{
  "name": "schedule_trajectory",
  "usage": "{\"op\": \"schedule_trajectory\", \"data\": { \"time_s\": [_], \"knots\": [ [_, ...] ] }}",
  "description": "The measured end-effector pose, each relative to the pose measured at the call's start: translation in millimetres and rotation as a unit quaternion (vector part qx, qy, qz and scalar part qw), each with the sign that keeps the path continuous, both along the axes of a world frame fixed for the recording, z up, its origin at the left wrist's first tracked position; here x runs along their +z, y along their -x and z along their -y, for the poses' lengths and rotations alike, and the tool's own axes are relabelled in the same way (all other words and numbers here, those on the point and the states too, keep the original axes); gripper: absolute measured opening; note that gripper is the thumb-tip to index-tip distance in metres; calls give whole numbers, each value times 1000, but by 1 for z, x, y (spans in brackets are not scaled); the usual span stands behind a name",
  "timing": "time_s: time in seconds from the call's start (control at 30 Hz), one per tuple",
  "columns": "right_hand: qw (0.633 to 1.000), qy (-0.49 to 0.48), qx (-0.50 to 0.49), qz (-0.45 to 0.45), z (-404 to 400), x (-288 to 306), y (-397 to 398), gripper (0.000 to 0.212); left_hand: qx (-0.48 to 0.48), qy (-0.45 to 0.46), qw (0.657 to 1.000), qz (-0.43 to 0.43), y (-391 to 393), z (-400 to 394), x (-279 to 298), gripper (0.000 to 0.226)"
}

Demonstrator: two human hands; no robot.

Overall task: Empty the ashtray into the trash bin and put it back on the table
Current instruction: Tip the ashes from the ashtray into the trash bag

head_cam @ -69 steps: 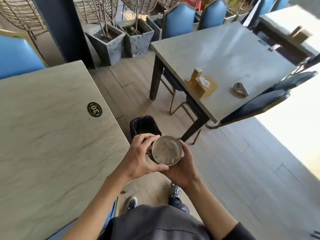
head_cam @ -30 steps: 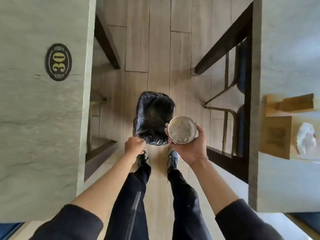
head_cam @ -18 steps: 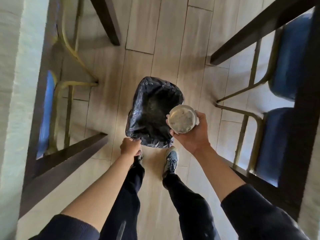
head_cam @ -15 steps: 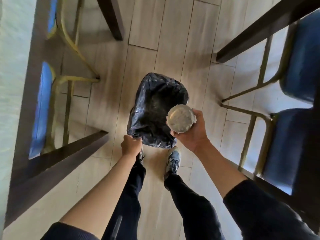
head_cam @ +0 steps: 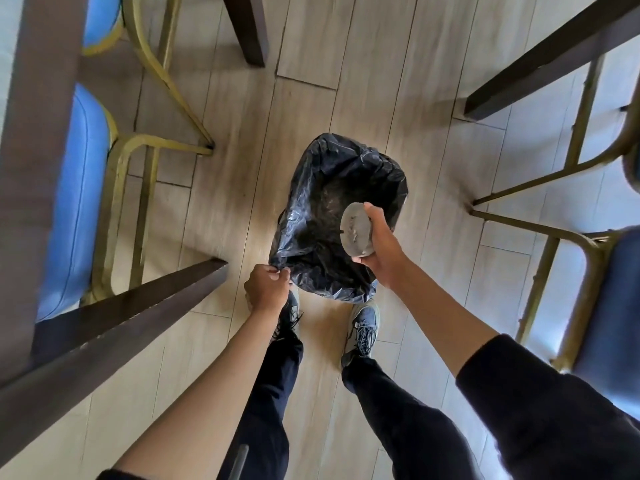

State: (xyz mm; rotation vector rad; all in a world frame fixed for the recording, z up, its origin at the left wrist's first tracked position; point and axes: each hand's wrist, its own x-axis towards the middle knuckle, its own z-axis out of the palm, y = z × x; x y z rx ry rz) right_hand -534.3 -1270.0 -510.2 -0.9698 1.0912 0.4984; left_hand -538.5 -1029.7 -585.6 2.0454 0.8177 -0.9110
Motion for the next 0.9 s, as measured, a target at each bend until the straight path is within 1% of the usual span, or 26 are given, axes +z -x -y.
{"op": "schedule_trajectory", "data": {
  "time_s": [0.07, 0.13, 0.2, 0.23, 0.33, 0.4, 0.5, 0.53, 0.63, 0.73, 0.8, 0.9],
  "knots": [
    [999, 34, 10, -1, -1, -3, -3, 51, 8, 8, 1000, -4, 0, -1, 0, 29],
    [997, 72, 15, 5, -2, -4, -4, 39, 13, 11, 1000, -7, 0, -2, -1, 29],
    [991, 119, 62, 29, -3, -7, -5, 24, 17, 15, 1000, -8, 0, -2, -5, 29],
    [986, 138, 81, 40, -3, -9, -5, 22, 19, 17, 1000, -10, 0, -3, -6, 29],
    [980, 173, 85, 52, -1, -13, -7, 28, 21, 20, 999, -12, 0, -3, -10, 30],
    [975, 187, 105, 54, 1, -18, -6, 39, 22, 19, 999, -13, -2, -1, -9, 30],
    [976, 188, 99, 50, 1, -23, -2, 55, 18, 18, 1000, -13, -3, 1, -6, 28],
    [978, 179, 100, 48, 1, -24, -1, 57, 17, 17, 1000, -13, -3, 2, -6, 28],
    [983, 162, 69, 49, 0, -26, -2, 53, 9, 18, 1000, -12, -3, 3, -8, 27],
    [987, 144, 66, 36, -2, -29, -2, 63, 1, 13, 1000, -9, -4, 6, -2, 22],
    [987, 144, 57, 39, -3, -30, -2, 61, 3, 12, 1000, -9, -4, 6, -2, 21],
    [987, 141, 63, 46, -4, -30, -3, 67, 2, 10, 1000, -8, -5, 8, 0, 23]
  ]
}}
